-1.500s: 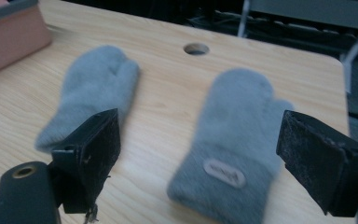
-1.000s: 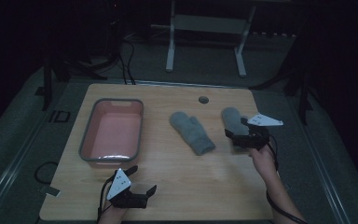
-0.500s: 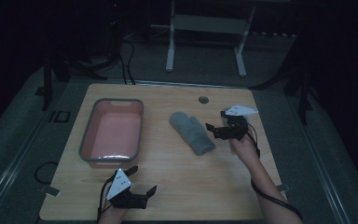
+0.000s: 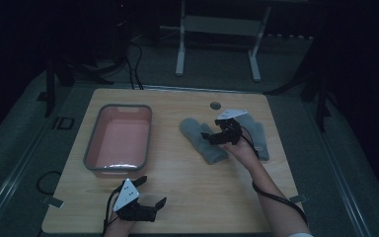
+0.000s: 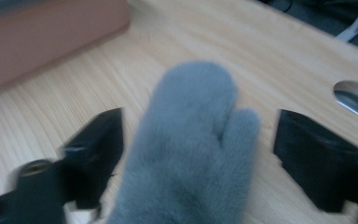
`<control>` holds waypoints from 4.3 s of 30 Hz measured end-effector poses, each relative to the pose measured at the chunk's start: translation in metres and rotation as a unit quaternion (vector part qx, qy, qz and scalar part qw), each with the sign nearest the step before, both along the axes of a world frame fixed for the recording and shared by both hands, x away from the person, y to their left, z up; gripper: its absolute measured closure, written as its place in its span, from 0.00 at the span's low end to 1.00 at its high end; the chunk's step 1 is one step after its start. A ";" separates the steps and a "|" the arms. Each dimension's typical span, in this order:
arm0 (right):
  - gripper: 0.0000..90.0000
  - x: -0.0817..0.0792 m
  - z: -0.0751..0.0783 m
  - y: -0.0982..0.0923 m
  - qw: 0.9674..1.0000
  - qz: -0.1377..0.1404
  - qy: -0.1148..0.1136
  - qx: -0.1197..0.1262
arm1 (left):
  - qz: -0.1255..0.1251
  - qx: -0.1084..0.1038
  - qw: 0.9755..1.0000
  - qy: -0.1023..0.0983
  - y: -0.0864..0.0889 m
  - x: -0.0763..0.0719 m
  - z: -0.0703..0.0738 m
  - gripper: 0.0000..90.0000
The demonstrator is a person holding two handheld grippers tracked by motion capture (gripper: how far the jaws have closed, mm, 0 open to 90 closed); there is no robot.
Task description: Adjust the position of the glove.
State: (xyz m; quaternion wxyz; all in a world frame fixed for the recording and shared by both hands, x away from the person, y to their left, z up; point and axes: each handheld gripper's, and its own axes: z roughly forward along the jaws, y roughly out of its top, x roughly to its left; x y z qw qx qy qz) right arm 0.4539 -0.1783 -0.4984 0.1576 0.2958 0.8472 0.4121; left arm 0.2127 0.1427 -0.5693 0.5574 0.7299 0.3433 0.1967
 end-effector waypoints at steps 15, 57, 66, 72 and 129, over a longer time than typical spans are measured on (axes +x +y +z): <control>0.52 0.025 -0.036 0.020 0.993 0.022 0.060 -0.100 | -0.004 0.000 1.000 0.003 0.000 0.000 0.000 0.02; 0.93 -0.028 -0.037 0.055 0.963 -0.245 0.115 0.015 | -0.004 0.000 1.000 0.001 0.000 -0.001 0.001 0.02; 0.70 -0.028 -0.036 0.054 0.964 -0.238 0.111 0.023 | -0.004 0.001 1.000 0.001 0.000 -0.001 0.001 0.02; 0.53 -0.031 -0.019 0.048 0.971 -0.218 0.089 0.023 | -0.006 0.002 1.000 0.001 -0.001 0.000 0.001 0.02; 0.91 0.012 -0.035 -0.126 0.941 -0.330 0.075 -0.024 | -0.005 0.006 1.000 0.008 -0.002 0.001 -0.001 0.02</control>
